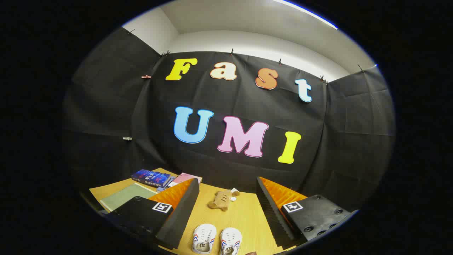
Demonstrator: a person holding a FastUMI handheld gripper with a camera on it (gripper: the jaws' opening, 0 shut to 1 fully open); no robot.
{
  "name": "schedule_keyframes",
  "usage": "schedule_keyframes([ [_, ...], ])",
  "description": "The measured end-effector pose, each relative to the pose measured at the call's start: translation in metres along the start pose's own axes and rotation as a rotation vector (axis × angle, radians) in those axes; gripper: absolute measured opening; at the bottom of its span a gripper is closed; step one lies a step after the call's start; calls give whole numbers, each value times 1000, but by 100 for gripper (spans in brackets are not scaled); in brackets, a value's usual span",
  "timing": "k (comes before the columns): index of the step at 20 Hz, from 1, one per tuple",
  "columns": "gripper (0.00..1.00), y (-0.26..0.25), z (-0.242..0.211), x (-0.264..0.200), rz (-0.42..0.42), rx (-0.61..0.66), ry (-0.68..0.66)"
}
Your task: Open the storage box then place both shoes into the box .Put the left shoe in first, then the right shoe, with the right side of both shoes facing outward in a uniform manner.
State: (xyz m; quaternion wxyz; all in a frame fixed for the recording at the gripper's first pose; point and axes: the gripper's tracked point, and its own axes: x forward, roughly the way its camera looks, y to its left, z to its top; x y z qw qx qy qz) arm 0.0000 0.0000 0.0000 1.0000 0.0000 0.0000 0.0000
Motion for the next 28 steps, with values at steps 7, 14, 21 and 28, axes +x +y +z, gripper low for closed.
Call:
schedule_keyframes([
  [7, 97, 0, -11, 1, -18, 15, 25],
  [14, 97, 3, -11, 3, -28, -4, 30],
  [21, 97, 46, -26, 21, 168, 57, 81],
  [28, 99, 104, -39, 44, 545, 447, 195],
])
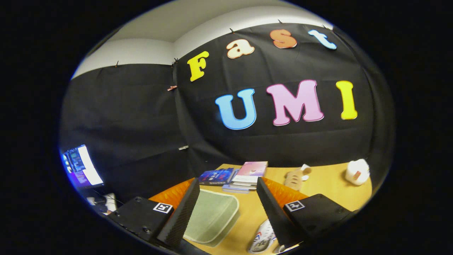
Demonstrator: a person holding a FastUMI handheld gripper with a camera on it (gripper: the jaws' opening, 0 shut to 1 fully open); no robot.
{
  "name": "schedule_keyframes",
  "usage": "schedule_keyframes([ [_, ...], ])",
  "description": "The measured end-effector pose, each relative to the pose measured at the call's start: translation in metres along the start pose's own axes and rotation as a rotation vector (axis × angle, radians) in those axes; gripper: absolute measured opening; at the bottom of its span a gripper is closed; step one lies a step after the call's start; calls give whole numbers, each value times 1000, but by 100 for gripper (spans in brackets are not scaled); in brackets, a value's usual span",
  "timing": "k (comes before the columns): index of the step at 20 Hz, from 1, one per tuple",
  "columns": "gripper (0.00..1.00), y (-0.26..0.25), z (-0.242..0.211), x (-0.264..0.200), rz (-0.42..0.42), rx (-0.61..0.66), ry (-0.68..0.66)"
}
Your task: Open the storage box then place both shoes into the box .Put the left shoe in first, then the right shoe, with the right side of both shoes facing outward in a uniform manner.
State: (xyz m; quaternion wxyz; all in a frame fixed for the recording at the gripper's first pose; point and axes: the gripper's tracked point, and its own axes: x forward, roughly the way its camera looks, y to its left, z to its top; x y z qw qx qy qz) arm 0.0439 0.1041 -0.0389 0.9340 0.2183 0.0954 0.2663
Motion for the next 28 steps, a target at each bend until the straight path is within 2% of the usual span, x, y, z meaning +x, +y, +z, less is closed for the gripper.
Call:
schedule_keyframes([
  [4, 98, 1, -29, 18, 170, 86, 122],
  [7, 98, 6, -65, 23, 305, 223, 240],
  [10, 98, 4, -100, 33, 389, 399, 361],
  [16, 98, -9, -182, 48, 452, 670, 610],
  [19, 98, -3, -208, 51, 486, 795, 687],
  [24, 97, 2, -235, 57, 533, 987, 743],
  [28, 95, 17, -234, 58, 620, 1110, 748],
])
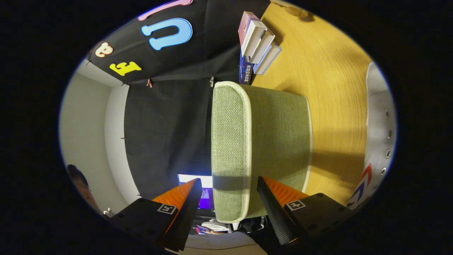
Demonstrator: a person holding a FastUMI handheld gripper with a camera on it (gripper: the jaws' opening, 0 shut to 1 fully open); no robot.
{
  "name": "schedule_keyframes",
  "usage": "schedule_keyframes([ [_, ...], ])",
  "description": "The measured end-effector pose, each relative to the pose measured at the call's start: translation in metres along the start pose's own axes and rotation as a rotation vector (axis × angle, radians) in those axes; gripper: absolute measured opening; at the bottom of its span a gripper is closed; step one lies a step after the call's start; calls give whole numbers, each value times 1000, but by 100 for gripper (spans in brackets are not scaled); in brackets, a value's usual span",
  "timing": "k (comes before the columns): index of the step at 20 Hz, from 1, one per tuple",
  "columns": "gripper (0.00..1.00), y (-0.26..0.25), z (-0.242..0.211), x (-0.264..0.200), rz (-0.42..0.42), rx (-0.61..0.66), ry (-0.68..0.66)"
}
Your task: Open the storage box then place both shoes into the box .Put the left shoe in first, then the right shoe, with the right side of both shoes facing outward in a uniform manner.
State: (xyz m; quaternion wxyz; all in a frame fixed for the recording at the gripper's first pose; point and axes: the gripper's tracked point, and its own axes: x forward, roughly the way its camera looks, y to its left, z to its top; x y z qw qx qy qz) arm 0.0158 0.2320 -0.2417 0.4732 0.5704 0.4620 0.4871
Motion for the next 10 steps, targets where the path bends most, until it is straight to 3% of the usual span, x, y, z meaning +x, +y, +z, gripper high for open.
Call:
schedule_keyframes([
  [1, 95, 3, -1, 3, 29, 18, 5],
  [3, 75, -1, -1, 3, 43, 50, 12],
  [4, 75, -7, 0, 3, 31, 48, 12],
  [5, 53, -9, -2, 3, 39, 65, 16],
  [6, 53, -8, 3, -5, 46, 59, 17],
  [9, 7, 7, 8, -9, 83, 9, -50],
  [10, 6, 14, 6, -11, 90, -3, -61],
])
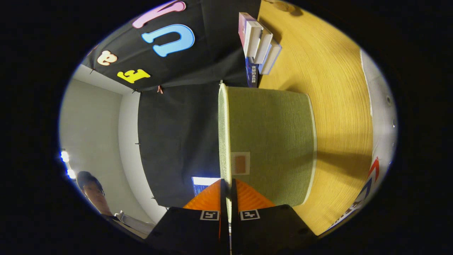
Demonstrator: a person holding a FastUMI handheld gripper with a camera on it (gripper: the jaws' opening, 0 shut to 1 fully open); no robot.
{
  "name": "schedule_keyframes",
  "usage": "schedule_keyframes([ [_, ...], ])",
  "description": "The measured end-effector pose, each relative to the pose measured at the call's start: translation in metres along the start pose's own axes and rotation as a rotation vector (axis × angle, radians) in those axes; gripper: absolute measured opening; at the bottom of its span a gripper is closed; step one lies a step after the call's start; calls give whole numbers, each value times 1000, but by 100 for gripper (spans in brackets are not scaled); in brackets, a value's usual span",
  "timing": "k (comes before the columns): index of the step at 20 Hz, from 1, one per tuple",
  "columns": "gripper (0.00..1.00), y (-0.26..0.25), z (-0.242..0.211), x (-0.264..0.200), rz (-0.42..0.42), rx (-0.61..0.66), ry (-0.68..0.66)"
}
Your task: Open the storage box then place both shoes into the box .Put the left shoe in first, then the right shoe, with the right side of both shoes facing outward in a uniform manner.
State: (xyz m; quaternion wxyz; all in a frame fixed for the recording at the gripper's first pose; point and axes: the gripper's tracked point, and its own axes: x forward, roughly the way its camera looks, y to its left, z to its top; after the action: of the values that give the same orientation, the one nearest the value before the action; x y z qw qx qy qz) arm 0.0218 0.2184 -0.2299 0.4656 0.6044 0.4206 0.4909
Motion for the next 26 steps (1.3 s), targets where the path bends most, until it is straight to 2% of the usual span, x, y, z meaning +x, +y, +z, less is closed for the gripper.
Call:
schedule_keyframes([
  [3, 5, 23, -1, 5, -17, -50, -13],
  [7, 5, 84, -6, 26, 15, -158, -21],
  [14, 6, 167, -23, 119, -4, -298, 4],
  [19, 8, 184, -39, 187, -39, -344, 45],
  [20, 11, 181, -40, 198, -47, -353, 52],
  [25, 11, 177, -46, 229, -55, -350, 48],
  [26, 15, 174, -46, 233, -56, -355, 46],
])
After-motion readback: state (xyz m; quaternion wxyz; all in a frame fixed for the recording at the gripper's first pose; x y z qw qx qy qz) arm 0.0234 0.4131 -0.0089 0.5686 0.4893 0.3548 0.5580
